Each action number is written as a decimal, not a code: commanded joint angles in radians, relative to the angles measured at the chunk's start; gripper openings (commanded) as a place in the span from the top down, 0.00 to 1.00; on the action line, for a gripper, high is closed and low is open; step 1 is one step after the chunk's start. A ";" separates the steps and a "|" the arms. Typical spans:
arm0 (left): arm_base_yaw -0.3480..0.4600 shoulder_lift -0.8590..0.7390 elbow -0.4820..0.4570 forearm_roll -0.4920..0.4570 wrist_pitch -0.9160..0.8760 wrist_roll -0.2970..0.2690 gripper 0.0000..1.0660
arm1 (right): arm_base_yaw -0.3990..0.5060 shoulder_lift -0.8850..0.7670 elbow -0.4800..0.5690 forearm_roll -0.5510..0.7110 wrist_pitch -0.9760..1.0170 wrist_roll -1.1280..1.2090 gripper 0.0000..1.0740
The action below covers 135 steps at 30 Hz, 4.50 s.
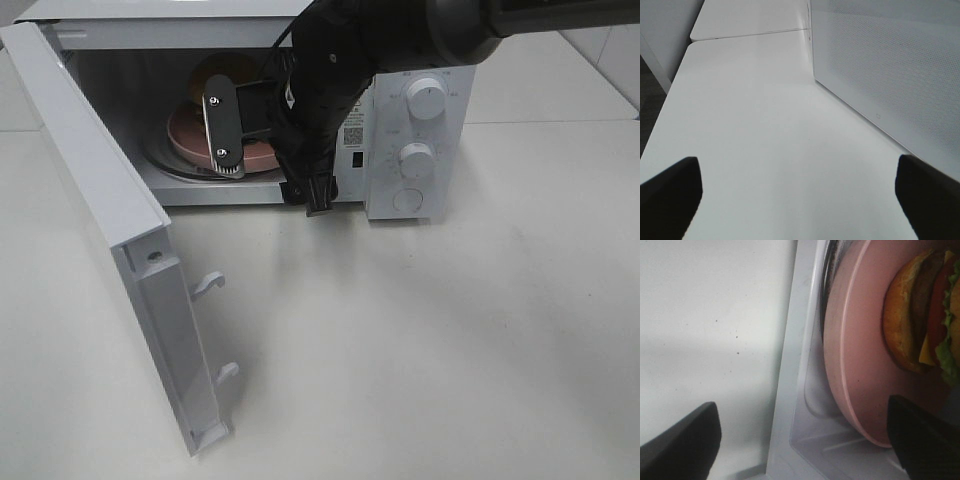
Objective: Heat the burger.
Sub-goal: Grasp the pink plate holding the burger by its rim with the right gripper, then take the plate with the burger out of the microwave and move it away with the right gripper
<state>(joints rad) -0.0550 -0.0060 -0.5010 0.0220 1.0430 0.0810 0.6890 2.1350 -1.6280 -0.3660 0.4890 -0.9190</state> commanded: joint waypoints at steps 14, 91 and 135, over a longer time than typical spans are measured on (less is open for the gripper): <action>0.002 -0.017 0.003 0.003 -0.002 -0.003 0.08 | -0.005 0.110 -0.107 0.024 -0.032 0.008 0.21; 0.002 -0.017 0.003 0.106 -0.012 -0.003 0.08 | -0.012 0.012 0.017 0.288 0.030 -0.491 1.00; 0.002 -0.017 0.003 0.107 -0.012 -0.003 0.08 | -0.024 -0.380 0.529 0.312 -0.229 -0.638 1.00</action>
<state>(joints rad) -0.0550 -0.0060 -0.5010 0.1320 1.0420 0.0810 0.6730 1.8080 -1.1180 -0.0550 0.3260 -1.5580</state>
